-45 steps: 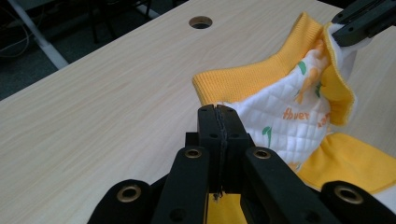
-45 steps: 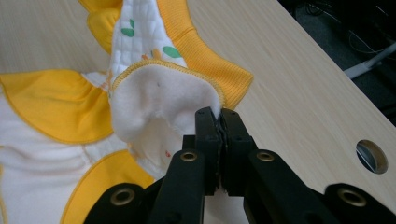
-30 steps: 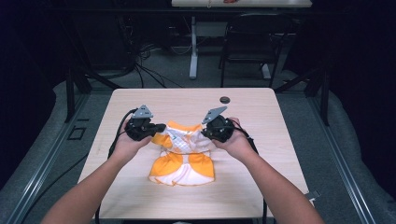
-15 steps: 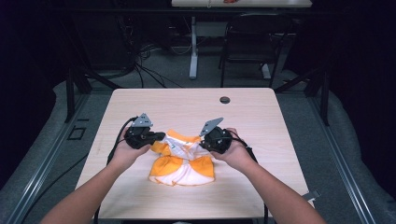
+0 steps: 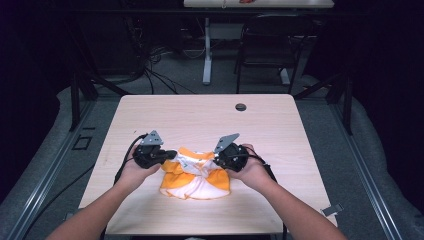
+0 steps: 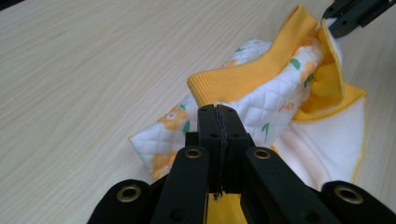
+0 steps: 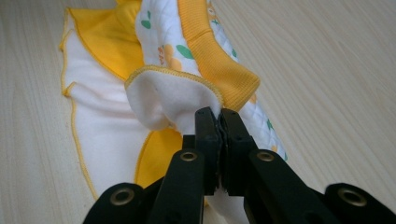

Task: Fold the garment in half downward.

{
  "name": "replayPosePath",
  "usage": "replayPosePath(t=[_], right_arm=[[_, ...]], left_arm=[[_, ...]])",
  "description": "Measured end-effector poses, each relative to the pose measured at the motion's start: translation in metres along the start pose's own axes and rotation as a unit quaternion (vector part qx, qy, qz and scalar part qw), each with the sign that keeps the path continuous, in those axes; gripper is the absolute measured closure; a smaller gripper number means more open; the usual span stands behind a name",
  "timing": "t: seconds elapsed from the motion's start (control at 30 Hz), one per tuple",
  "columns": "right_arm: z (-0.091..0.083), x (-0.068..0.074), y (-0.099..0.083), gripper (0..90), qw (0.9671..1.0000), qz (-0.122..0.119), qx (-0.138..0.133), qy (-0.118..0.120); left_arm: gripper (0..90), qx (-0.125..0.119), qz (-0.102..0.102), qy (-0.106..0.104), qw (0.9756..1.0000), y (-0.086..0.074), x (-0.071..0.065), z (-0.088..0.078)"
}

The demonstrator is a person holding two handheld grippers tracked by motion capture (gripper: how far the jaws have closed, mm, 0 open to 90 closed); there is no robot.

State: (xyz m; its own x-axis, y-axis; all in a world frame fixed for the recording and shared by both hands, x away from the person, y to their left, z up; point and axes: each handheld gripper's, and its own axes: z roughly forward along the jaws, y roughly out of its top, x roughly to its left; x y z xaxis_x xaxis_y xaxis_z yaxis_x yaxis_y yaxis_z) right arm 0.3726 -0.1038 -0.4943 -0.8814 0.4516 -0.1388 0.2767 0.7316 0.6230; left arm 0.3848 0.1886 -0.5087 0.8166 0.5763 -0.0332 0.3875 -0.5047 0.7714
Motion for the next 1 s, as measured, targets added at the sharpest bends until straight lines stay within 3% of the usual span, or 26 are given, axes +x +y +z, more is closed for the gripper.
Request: replayPosePath(t=[0.37, 0.8, 0.87, 1.0], right_arm=[[0.004, 0.013, -0.01, 86.9, 0.9999, 0.006, 0.01, 0.01], [0.009, 0.032, -0.029, 85.6, 0.9995, 0.022, 0.007, 0.02], [0.01, 0.034, -0.033, 83.4, 0.9992, 0.033, 0.0, 0.022], [0.006, 0.035, -0.036, 76.9, 0.9985, 0.047, -0.003, 0.027]], left_arm=[[90.0, 0.005, 0.015, -0.01, 0.9998, -0.016, -0.014, 0.001], [89.8, 0.0, 0.013, -0.022, 0.9997, -0.036, -0.028, 0.0], [89.5, 0.004, 0.023, -0.017, 0.9996, -0.037, -0.032, 0.0], [85.2, -0.002, 0.01, -0.028, 0.9996, -0.036, -0.032, -0.004]])
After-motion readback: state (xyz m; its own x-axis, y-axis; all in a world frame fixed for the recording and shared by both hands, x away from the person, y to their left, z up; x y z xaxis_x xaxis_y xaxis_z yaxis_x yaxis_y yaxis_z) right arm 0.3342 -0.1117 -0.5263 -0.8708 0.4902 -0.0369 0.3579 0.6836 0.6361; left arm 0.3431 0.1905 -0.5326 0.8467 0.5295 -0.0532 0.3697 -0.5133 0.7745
